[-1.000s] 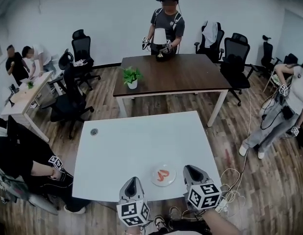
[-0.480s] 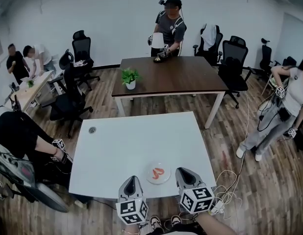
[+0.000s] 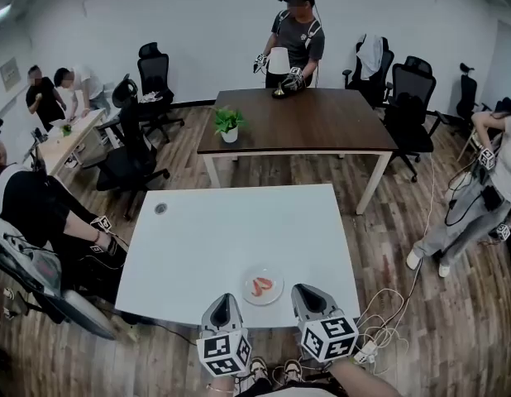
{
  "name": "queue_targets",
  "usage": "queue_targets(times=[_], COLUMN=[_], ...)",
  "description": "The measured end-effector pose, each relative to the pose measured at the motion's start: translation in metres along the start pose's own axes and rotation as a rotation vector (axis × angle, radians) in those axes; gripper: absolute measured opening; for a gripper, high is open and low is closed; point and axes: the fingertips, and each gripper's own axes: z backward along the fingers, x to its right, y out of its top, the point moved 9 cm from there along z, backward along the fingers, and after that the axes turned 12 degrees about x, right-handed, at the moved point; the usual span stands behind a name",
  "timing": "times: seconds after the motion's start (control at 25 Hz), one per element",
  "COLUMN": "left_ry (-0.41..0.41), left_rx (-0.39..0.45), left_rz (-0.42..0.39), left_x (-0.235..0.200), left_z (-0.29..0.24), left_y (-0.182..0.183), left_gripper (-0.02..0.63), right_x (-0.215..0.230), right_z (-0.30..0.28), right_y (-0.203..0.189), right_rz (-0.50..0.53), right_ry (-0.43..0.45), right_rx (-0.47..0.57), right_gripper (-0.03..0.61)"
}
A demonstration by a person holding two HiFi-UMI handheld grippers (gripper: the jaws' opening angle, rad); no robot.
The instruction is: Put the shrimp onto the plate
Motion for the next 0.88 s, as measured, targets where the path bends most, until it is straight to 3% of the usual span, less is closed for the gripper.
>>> queue_targets(times=[0.32, 0.88], left_ry=[0.027, 0.028], left_rx=[0.025, 0.028], left_rz=[-0.011, -0.015], left_x=[0.009, 0.003], left_z=[0.003, 0.007], left_y=[0.007, 0.011], left_gripper=[0.006, 0.006], right_x=[0.0, -0.002], right_z=[-0.002, -0.003], right_y=[0.008, 0.012], right_rz=[0.027, 0.049], right_ry=[0.069, 0.051], right_rx=[-0.012, -0.007], right_gripper=[0.018, 0.018])
